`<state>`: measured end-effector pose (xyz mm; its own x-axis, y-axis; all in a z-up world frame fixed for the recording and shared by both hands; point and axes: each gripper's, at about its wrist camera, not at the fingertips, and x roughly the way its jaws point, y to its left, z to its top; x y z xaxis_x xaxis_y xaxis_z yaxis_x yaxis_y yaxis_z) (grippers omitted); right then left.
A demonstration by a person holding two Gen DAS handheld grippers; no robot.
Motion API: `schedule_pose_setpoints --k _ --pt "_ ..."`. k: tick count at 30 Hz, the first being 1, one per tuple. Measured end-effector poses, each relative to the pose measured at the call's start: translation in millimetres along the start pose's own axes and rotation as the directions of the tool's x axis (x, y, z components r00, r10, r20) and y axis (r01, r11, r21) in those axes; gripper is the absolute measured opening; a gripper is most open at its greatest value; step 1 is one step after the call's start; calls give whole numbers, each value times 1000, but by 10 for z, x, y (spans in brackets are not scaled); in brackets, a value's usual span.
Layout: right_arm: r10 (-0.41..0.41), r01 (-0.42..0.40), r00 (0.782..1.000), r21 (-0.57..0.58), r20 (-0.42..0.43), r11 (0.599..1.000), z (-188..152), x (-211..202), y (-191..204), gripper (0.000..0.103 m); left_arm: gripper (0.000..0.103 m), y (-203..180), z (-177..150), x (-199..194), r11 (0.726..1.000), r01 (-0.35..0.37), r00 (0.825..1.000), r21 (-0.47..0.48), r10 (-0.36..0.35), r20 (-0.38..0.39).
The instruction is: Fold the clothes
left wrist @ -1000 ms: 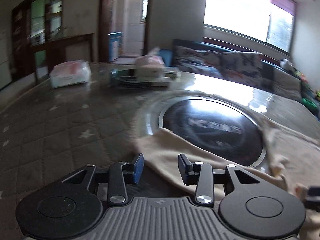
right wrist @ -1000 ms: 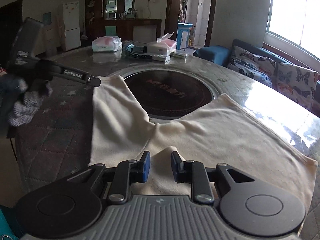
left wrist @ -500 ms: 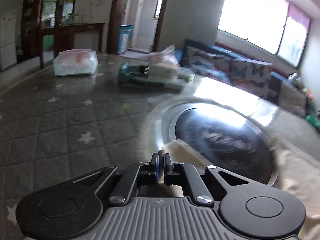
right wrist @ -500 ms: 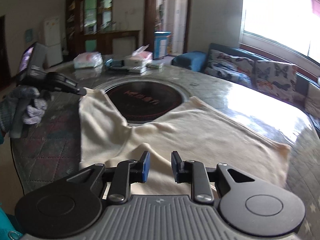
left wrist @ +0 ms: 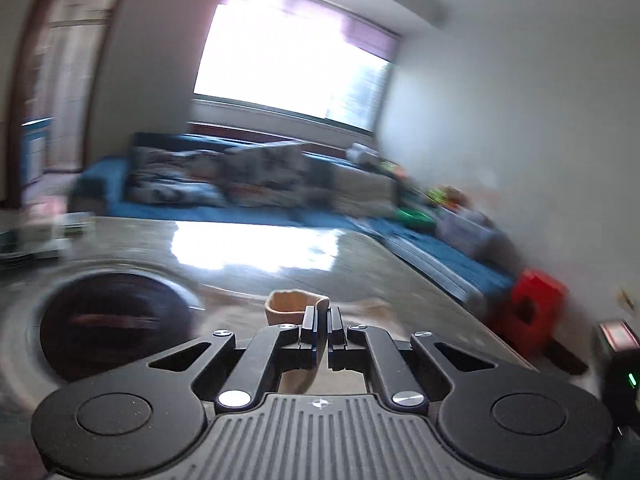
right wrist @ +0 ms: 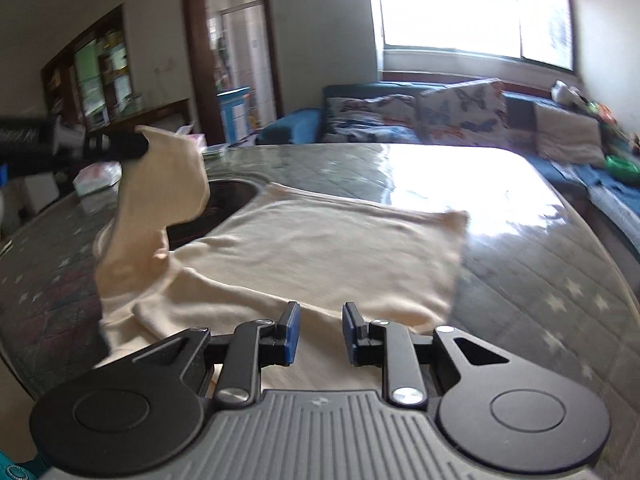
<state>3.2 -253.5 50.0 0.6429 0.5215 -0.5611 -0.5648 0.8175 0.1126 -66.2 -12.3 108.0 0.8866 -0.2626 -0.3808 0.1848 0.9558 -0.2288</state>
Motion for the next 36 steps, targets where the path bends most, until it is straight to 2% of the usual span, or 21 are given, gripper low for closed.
schedule_pose_setpoints --k 4,7,9,11,13,18,20,26,31,36 --pt "-21 21 1000 83 -6 996 -107 -77 -205 23 6 -270 -218 269 995 82 992 61 -76 -100" --pt "-40 40 999 104 -8 994 -163 -117 -291 23 10 -348 -393 409 990 109 978 94 -90 -188" --pt "-46 46 999 118 -6 992 -180 -139 -330 23 12 -330 -476 409 988 120 971 102 -95 -220" --pt "-46 46 999 129 -4 991 -180 -149 -356 23 17 -252 -496 352 986 122 970 109 -96 -222" --pt "-31 31 1000 138 -1 990 -161 -145 -346 23 17 -124 -477 272 989 89 977 116 -64 -204" --pt "34 -33 999 149 -8 988 -125 -74 -260 23 22 309 -492 34 991 -46 981 127 69 -182" --pt "51 -46 998 143 -34 989 -139 30 -194 25 27 475 -525 -35 986 -94 974 136 119 -193" --pt "12 -7 996 58 -87 998 -199 182 6 24 24 743 -704 -74 976 -152 944 156 190 -269" --pt "-20 20 999 -17 -36 1000 -40 83 97 25 24 719 -515 -31 982 -131 962 139 160 -220" --pt "20 -21 999 -37 -30 999 57 207 183 24 23 613 -361 300 991 -67 975 116 89 -205"
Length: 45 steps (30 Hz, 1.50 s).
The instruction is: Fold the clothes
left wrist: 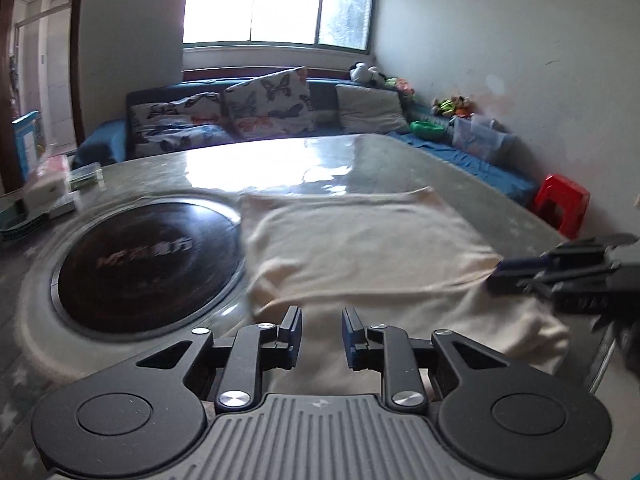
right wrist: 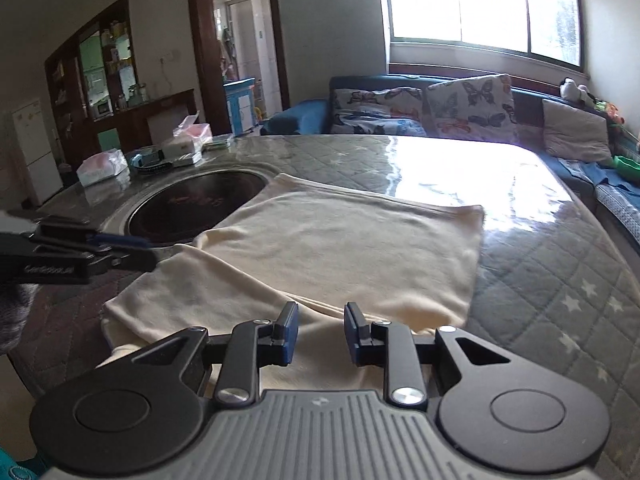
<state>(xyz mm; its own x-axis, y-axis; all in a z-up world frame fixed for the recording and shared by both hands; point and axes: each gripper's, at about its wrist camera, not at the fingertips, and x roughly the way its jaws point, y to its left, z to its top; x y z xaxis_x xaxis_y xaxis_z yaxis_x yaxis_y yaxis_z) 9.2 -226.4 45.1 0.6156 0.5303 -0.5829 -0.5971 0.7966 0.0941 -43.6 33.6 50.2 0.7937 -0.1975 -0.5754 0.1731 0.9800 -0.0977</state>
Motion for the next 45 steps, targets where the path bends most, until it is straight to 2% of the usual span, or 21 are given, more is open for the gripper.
schedule_pose_setpoints --k 3,5,10,13,18,22,27,31,35,36,38,42,44,45 --pt "19 -20 1000 -28 -18 999 3 151 47 24 23 34 18 240 1000 -27 999 -9 27 -32" --pt "3 -5 999 -36 -39 999 -22 216 34 23 22 104 -10 332 999 -38 998 -22 37 -51" --pt "4 -8 999 -68 -49 998 -64 120 49 23 22 144 -29 201 1000 -19 999 -16 19 -28" --pt "27 -33 998 -118 -53 992 -97 -45 121 23 22 80 -75 31 999 6 1000 33 -5 -12" --pt "8 -24 995 -155 -100 988 -254 -133 159 23 23 -54 -290 -247 986 34 999 163 -30 -25" --pt "3 -18 996 -171 -89 985 -279 -226 198 23 23 -190 -479 -479 954 53 999 295 -47 -26" --pt "-5 -13 995 -182 -101 983 -318 -203 207 23 26 -412 -678 -604 889 71 997 452 -69 -21" --pt "-4 -14 996 -188 -91 982 -284 -302 214 24 27 -541 -789 -575 845 88 995 527 -94 -16" --pt "-10 -11 996 -217 -93 976 -289 -414 226 26 28 -661 -816 -465 817 78 995 571 -99 6" --pt "-13 -8 996 -224 -93 974 -290 -433 232 28 29 -673 -806 -431 819 73 995 569 -96 11" --pt "-12 -12 995 -245 -95 969 -298 -484 250 37 29 -683 -778 -376 826 69 995 559 -97 20" --pt "3 -35 994 -310 -105 950 -329 -622 308 43 27 -678 -714 -315 834 71 993 547 -113 42" --pt "8 -45 994 -337 -111 941 -346 -656 333 50 21 -645 -684 -295 844 80 991 530 -124 47" --pt "17 -58 993 -361 -116 931 -367 -678 360 51 13 -625 -669 -286 849 84 991 521 -127 48"
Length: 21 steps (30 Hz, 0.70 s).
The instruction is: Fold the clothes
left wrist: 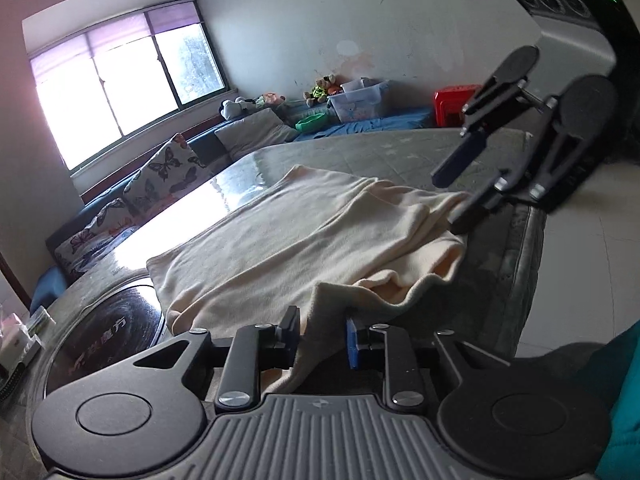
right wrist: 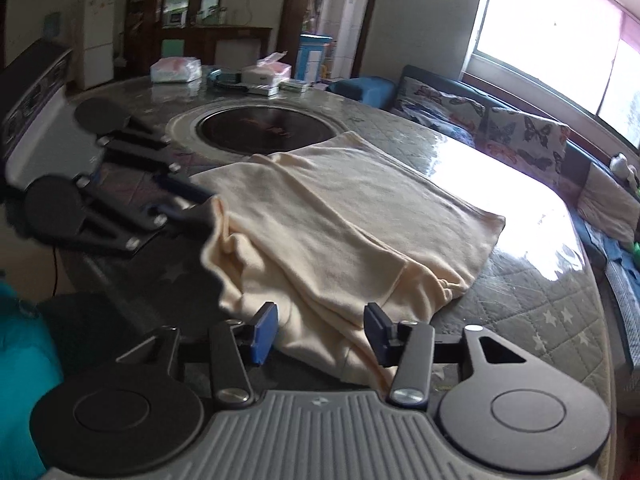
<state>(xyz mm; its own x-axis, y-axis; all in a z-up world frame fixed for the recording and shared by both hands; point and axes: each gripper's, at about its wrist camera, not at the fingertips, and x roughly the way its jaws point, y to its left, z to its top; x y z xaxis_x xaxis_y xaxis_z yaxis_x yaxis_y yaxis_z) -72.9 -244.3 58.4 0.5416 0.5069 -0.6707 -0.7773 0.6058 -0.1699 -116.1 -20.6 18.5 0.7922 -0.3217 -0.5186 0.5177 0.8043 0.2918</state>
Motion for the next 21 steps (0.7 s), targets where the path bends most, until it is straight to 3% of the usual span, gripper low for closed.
schedule_pose_setpoints --k 6,13,15,19,21 --pt "38 -38 999 -110 -4 993 -40 23 149 58 8 167 50 14 997 -1 1000 -79 3 25" --pt "-8 14 999 -156 40 988 -7 257 146 58 8 388 195 121 989 4 999 -145 2 42" --pt "-31 37 998 -133 54 990 27 369 75 53 8 433 197 174 985 1 999 -170 5 36" --pt "1 0 1000 -26 25 1000 68 465 -60 22 10 487 131 202 979 14 1000 -204 -11 15" --pt "19 -20 1000 37 16 999 88 487 -131 16 18 442 75 134 984 5 1000 -179 -2 15"
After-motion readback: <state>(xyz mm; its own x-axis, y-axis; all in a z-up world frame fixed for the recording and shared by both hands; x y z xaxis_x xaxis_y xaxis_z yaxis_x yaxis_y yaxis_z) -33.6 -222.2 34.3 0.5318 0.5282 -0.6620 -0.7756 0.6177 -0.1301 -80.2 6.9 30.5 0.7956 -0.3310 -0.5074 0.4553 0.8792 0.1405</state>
